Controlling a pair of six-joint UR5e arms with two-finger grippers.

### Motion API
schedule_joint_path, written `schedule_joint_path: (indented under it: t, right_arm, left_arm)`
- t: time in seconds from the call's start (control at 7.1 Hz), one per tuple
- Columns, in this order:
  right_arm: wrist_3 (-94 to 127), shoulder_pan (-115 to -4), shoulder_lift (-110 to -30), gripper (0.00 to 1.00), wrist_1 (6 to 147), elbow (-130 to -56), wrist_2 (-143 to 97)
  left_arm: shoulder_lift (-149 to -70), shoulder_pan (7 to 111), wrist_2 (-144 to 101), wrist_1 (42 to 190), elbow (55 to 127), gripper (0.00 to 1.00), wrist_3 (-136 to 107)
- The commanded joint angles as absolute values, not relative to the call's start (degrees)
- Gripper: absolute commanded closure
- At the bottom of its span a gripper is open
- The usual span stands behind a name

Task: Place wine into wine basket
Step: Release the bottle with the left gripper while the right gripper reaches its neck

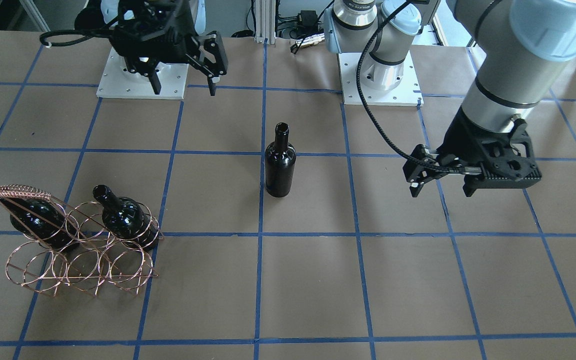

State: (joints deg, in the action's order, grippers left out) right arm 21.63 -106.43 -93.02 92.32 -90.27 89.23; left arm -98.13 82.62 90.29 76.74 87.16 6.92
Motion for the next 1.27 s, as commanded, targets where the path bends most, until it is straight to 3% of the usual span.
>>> schedule_joint_path:
  t: [0.0,0.56,1.13]
  right_arm:
    - [36.4,-114.0,-88.3,0.00,97.3,-89.8,88.6]
    - [49.5,-120.8,-76.6,0.00,102.3,-87.4,91.7]
    - [48.7,-121.5,-75.4,0.00,102.1,-88.5,91.1]
  left_arm:
    - [-98.8,80.1,90.6,76.2,87.1,0.00,9.2]
    - [-99.1,78.4,94.7,76.0,87.2,0.00,9.1]
    - [-99.5,78.7,94.0,76.5,87.4,0.00,9.0]
